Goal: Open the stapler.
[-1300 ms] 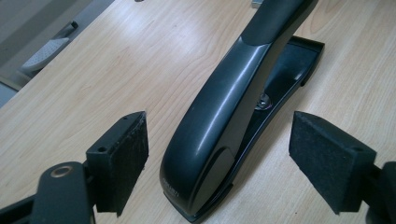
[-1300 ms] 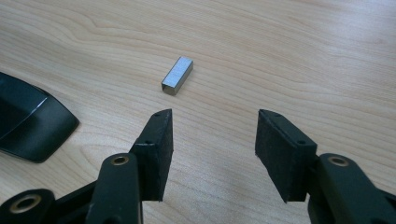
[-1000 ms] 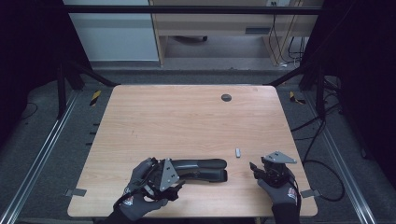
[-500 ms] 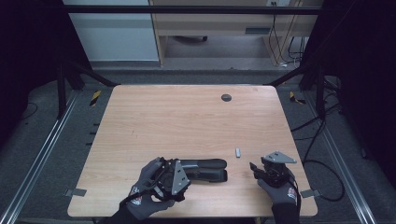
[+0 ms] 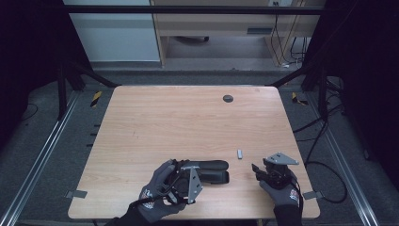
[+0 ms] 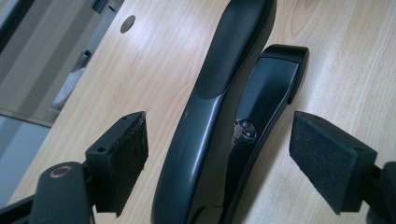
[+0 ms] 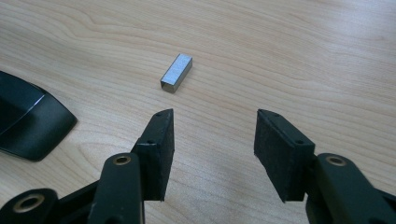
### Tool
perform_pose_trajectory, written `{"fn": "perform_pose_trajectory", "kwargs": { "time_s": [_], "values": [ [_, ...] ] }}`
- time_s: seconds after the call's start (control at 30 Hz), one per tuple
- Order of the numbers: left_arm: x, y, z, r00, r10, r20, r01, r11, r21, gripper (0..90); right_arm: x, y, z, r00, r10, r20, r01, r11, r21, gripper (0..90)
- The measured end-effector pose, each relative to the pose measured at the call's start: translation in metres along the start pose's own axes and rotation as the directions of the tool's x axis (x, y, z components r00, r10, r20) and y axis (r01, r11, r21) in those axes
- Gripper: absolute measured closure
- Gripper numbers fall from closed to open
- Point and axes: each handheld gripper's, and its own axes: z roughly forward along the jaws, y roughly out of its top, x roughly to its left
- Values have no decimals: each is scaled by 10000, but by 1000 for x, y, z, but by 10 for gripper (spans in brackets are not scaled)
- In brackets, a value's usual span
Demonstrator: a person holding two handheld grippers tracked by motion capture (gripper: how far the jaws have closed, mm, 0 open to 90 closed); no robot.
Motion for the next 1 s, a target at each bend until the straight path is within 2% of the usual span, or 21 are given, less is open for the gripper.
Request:
{"fn": "perform_pose_trajectory", "kwargs": {
  "time_s": [0.27,0.87,1.0],
  "values": [
    [-8,8,5,9977,563,-387,-559,9984,109,194,0,0,0,10000,-35,34,35,10000,38,485],
    [-16,19,23,9925,1073,-583,-1053,9938,369,202,1,0,0,10000,-4,-61,4,10000,86,516],
    [-18,20,26,9894,1306,-638,-1276,9907,481,204,0,0,1,9999,-145,-84,146,9999,60,522]
  ]
}}
